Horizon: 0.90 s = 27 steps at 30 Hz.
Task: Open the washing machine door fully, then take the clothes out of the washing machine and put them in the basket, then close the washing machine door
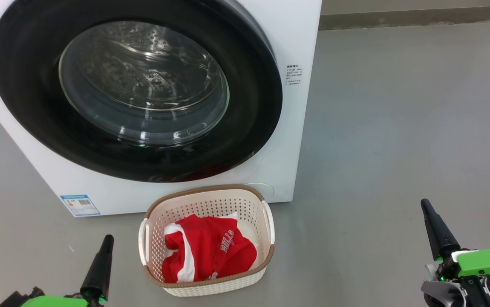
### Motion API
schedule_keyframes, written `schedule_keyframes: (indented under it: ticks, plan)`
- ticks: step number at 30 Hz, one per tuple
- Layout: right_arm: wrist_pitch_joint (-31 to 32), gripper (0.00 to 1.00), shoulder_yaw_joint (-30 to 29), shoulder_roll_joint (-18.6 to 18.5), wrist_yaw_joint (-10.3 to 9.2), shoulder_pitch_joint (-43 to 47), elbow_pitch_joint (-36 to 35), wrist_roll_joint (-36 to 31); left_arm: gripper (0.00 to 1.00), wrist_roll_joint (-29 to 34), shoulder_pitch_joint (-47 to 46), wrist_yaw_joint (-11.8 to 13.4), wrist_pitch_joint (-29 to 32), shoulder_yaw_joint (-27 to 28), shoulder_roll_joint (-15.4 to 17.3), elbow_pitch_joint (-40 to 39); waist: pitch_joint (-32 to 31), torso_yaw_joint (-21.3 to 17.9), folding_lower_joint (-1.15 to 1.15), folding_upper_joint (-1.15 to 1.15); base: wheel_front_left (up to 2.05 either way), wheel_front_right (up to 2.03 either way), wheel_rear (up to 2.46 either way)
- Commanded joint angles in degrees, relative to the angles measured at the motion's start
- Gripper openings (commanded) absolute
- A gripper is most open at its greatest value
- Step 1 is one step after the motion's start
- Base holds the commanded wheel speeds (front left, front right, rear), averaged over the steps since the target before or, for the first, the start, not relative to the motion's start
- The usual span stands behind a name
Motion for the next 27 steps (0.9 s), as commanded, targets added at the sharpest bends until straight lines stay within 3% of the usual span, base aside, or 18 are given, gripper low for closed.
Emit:
schedule_keyframes:
  ticks: [1,27]
  plan:
    - [0.37,0.00,0.95,-0.48,0.03,-2.46,-1.72,0.35,0.00,-0.38,-2.24,-0.40,0.27,2.03,0.62,-1.56,0.00,0.00,0.00,0.00,0.00,0.00,0.00]
    - [0.35,0.00,0.97,-0.48,0.03,-2.46,-1.72,0.37,0.00,-0.39,-2.23,-0.40,0.26,2.02,0.62,-1.56,0.00,0.00,0.00,0.00,0.00,0.00,0.00]
